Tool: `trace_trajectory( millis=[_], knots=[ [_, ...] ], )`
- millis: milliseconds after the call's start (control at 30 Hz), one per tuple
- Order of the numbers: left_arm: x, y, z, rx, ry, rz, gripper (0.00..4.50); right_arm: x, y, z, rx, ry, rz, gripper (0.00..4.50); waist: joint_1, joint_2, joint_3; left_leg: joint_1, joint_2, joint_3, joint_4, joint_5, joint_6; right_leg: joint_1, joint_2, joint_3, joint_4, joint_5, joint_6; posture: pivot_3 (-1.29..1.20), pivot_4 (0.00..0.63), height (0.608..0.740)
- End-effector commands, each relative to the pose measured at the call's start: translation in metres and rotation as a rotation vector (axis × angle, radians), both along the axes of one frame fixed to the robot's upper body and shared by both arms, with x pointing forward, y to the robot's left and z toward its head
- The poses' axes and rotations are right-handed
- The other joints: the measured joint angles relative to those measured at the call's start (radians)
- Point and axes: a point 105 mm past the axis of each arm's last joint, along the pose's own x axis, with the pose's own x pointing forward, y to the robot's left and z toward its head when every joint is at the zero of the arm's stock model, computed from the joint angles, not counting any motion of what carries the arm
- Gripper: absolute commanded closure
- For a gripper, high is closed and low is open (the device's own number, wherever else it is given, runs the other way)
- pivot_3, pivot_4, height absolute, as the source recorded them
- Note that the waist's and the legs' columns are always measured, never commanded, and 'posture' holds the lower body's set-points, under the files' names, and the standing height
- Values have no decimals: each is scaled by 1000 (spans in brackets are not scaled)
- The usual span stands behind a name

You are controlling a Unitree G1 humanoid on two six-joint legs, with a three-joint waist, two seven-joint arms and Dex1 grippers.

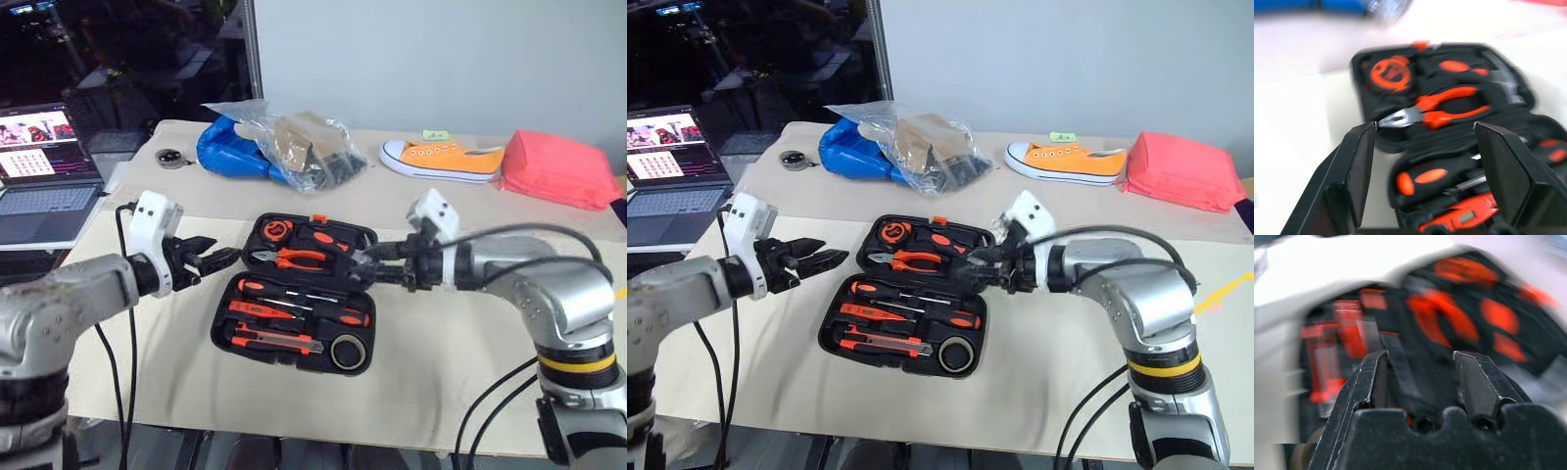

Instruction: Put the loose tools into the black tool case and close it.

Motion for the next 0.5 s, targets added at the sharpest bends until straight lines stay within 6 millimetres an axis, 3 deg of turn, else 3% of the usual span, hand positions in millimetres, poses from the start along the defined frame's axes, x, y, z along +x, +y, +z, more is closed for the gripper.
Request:
trace_trajectory(
  millis=[33,267,400,500],
  knots=[
    [30,4,-5,-10,62,49,1095,18,-20,-14,-48,79,-203,2005,0,0,0,0,0,0,0,0,0,0,0,0,0,0,0,0,150,740],
    [66,1,-27,24,151,30,1095,38,-17,-32,-22,197,-274,2005,-6,0,0,-3,-1,1,-1,0,0,-3,0,1,-1,0,0,0,150,740],
    [76,-2,-34,1,182,20,2205,45,-5,-45,-4,270,-255,1953,-5,0,0,-3,-1,3,-1,0,0,-3,0,0,-1,0,0,0,150,740],
    [77,-5,-37,-39,211,11,3336,46,-1,-59,-36,318,-242,2722,-6,0,0,-4,-1,5,0,0,0,-3,0,-2,0,0,0,0,150,740]
  ],
)
